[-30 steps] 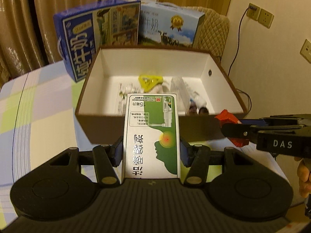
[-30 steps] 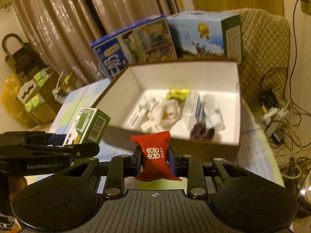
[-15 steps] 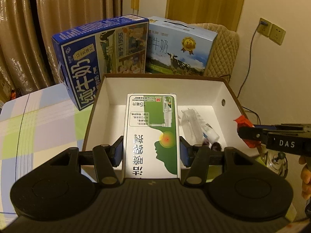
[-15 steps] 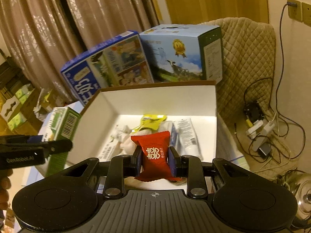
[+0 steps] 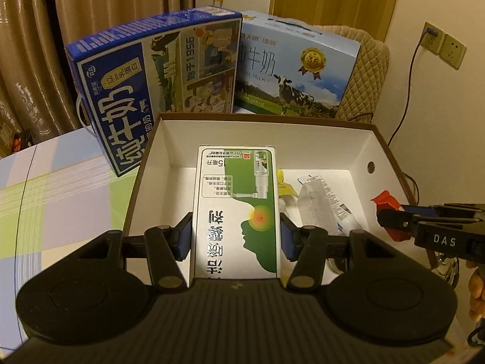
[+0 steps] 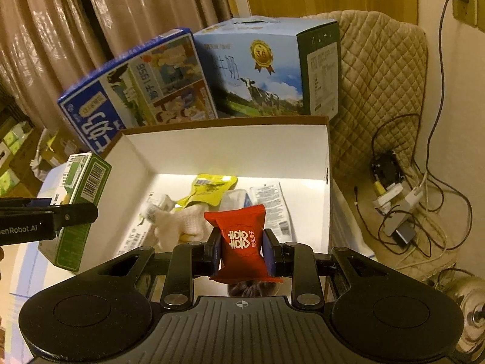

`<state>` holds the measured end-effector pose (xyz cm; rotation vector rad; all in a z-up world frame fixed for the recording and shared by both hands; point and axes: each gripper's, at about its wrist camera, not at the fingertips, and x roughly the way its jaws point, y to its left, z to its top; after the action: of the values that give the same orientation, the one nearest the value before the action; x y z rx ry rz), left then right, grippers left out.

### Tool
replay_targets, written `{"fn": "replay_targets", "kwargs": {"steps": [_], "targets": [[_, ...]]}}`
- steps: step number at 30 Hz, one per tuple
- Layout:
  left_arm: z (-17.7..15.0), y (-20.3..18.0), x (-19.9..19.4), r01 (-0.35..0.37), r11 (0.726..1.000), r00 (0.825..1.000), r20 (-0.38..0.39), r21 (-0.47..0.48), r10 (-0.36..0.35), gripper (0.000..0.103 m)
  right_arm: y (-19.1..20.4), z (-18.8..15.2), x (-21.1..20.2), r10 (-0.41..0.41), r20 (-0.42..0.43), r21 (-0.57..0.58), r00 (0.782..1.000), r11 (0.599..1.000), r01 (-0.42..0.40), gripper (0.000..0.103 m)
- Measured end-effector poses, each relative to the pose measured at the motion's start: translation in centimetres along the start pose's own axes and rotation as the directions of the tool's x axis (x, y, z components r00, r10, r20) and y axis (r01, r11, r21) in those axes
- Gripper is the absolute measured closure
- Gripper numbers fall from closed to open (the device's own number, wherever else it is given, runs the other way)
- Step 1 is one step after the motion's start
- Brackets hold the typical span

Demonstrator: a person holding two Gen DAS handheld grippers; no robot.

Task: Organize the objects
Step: 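Lift the green medicine box and red packet and carry both over the brown box, then lower both items into the brown box and open both grippers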

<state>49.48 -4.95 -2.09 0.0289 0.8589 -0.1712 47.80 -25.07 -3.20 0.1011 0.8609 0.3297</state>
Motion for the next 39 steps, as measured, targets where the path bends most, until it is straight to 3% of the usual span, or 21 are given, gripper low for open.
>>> {"fn": "replay_targets", "kwargs": {"steps": [20,28,33,39], "targets": [[4.0,-2.0,9.6,0.030,1.000,0.992,-0.126,-0.008,-0.031,0.052,-1.2,4.2,6.7,-0.044,-0.030,-0.039,0.999,0.998,0.043,0.078],[5.3,-1.5,11.7,0.020,1.000,0.992,-0.125,-0.015,-0.022,0.052,-1.9,4.5,7.5,-0.046,-0.033,-0.042,0.998,0.998,0.044,0.078],[5.8,-1.2,11.7,-0.006,1.000,0.994,-0.112,-0.002,0.006,0.040,-1.8,4.8,7.9,-0.045,-0.034,-0.051,0.998,0.998,0.043,0.078],[5.6,-0.5,11.6,-0.028,0.999,0.993,-0.114,0.020,0.030,0.037,-1.7,5.0,8.4,-0.065,-0.032,-0.066,0.997,0.996,0.063,0.078]]}}
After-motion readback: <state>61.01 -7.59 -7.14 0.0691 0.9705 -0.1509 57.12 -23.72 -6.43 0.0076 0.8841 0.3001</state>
